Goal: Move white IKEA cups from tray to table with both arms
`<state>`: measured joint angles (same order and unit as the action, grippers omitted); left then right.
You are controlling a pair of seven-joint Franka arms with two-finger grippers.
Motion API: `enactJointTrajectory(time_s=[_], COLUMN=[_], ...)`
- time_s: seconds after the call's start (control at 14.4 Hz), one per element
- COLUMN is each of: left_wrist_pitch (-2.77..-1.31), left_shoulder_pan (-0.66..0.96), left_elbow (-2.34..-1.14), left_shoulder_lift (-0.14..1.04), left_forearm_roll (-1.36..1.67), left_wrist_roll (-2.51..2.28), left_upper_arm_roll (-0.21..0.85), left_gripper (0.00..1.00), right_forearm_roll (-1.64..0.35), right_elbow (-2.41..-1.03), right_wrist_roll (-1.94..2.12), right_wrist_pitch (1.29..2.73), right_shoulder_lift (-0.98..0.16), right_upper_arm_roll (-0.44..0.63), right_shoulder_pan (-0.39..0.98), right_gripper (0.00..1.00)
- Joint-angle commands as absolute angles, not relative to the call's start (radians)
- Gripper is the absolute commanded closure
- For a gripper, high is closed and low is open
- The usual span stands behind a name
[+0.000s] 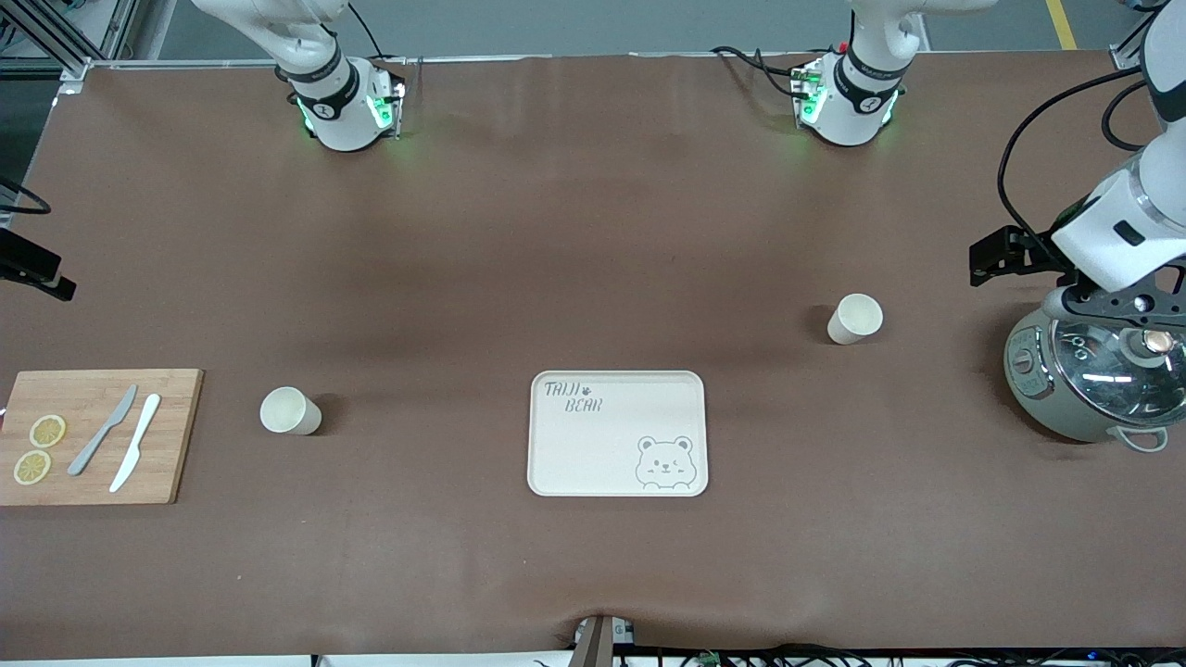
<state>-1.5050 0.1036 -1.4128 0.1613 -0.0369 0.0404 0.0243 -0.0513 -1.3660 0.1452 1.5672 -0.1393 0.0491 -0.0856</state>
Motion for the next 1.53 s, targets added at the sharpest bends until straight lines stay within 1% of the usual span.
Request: enactJointTrajectory(time_s=[0.0,0.62,1.46], left_wrist_pitch=[-1.485,-1.485,-1.485], left_shoulder_pan=[0.103,0.117,0.106], left_elbow=[-1.404,-1.404,-1.404], left_shoulder_lift=[0.150,0.146,0.140], left_forearm_roll=[-0.045,-0.041,-0.044], left_wrist_roll=[0.040,-0.003,0.005], left_upper_arm_roll=[0.017,0.029,0.020], left_gripper=[0.00,0.00,0.00], right_forearm_roll=[-0.038,-0.044,-0.044], right_elbow=[-1.358,-1.374,-1.374], right_wrist_roll=[0.126,0.123,0.123], right_wrist_pitch=[1.563,1.549,1.549], right_shoulder_lift=[-0.141,-0.141,-0.141], right_upper_arm_roll=[0.043,0.043,0.043], right_shoulder_pan=[-0.083,-0.084,-0.084], right_gripper=[0.00,0.00,0.00])
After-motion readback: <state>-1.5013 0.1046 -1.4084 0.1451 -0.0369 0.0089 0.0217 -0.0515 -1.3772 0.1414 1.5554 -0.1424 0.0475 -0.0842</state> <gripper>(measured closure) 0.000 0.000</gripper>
